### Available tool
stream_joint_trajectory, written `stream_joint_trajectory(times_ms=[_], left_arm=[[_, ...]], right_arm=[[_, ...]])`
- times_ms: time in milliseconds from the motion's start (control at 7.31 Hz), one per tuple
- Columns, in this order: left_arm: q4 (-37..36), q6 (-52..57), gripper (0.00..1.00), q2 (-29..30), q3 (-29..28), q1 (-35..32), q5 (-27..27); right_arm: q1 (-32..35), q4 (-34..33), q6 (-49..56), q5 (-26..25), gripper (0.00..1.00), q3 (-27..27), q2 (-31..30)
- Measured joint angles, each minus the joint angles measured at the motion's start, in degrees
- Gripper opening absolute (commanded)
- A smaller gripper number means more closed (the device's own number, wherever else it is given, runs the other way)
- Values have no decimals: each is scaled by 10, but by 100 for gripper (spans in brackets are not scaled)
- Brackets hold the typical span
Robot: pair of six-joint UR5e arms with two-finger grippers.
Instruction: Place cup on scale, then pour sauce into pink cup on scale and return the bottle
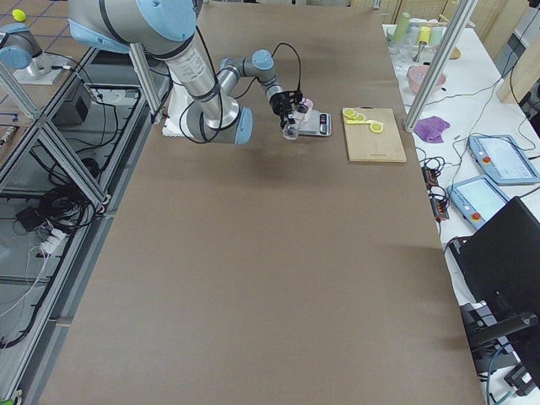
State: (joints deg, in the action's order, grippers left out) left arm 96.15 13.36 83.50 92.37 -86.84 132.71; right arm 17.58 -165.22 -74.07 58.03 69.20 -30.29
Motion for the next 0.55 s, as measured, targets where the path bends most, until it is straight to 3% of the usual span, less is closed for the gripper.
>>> stream_joint_trajectory(times_ms=[547], left_arm=[[0, 0, 98, 0, 0, 0, 0]], right_arm=[[-3, -23, -20, 10, 0, -39, 20]])
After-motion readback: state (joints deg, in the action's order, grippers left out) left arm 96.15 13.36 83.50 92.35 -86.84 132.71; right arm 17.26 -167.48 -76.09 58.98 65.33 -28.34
